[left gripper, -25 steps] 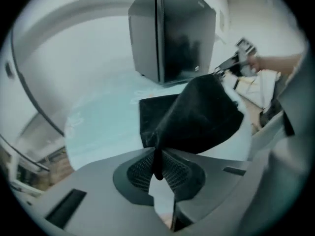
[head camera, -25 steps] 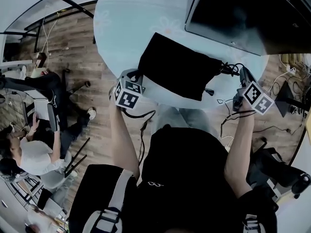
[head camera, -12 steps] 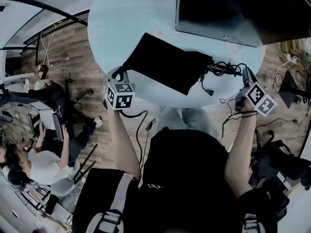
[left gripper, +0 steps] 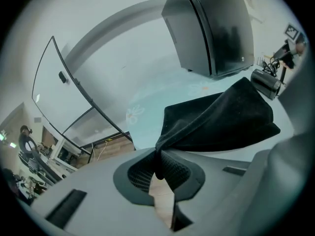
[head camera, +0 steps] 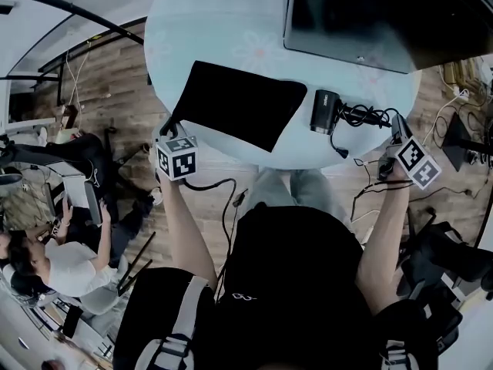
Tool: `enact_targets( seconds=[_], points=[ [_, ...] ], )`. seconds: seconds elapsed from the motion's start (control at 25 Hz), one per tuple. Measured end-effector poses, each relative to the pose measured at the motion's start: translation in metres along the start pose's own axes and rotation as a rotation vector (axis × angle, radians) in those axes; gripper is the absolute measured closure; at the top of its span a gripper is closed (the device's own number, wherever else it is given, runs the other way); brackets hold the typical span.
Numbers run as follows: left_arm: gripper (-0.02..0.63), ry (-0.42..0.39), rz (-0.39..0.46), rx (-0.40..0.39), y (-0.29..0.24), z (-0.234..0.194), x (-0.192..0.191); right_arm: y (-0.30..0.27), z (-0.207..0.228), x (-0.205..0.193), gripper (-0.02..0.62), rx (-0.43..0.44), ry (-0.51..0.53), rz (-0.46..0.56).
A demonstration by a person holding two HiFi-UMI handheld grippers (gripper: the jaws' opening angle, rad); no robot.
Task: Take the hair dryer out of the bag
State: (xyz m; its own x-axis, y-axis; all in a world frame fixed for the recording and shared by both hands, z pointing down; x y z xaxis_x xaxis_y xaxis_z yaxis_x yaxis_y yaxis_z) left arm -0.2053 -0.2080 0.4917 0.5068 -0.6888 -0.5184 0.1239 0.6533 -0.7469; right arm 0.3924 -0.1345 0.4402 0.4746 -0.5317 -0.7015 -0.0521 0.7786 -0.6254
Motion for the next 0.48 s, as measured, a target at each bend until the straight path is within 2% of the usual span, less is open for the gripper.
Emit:
enact_targets(
  seconds=[0.24, 0.4, 0.48],
  points=[
    [0.549, -0.016, 0.037, -0.068, 0.011, -0.001, -0.016, 0.033, 0.006, -0.037, 0.561, -0.058, -0.001, -0.023],
    [0.528, 0.081, 0.139, -0.197, 0.038, 0.002, -0.001, 0.054, 0.008, -0.073, 0.558, -0.076, -0.023, -0.080],
    [0.528, 0.086, 0.188, -0.239, 0.051, 0.003, 0.007, 0.063, 0.002, -0.092, 0.555, -0.074, -0.012, -0.123]
  ],
)
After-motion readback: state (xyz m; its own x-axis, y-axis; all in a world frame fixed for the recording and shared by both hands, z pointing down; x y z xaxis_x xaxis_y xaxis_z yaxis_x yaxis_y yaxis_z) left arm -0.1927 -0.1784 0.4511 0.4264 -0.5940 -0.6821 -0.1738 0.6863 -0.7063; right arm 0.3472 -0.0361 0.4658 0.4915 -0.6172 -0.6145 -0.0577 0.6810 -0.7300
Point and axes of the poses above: the fingertips, and each gripper's own axes: y backward along the fingers, z to its right, x out of its top, the point moved 10 cm from there along y, backward along the fingers, and after that the axes turned 3 degrees about -y, right-handed, at the moved point
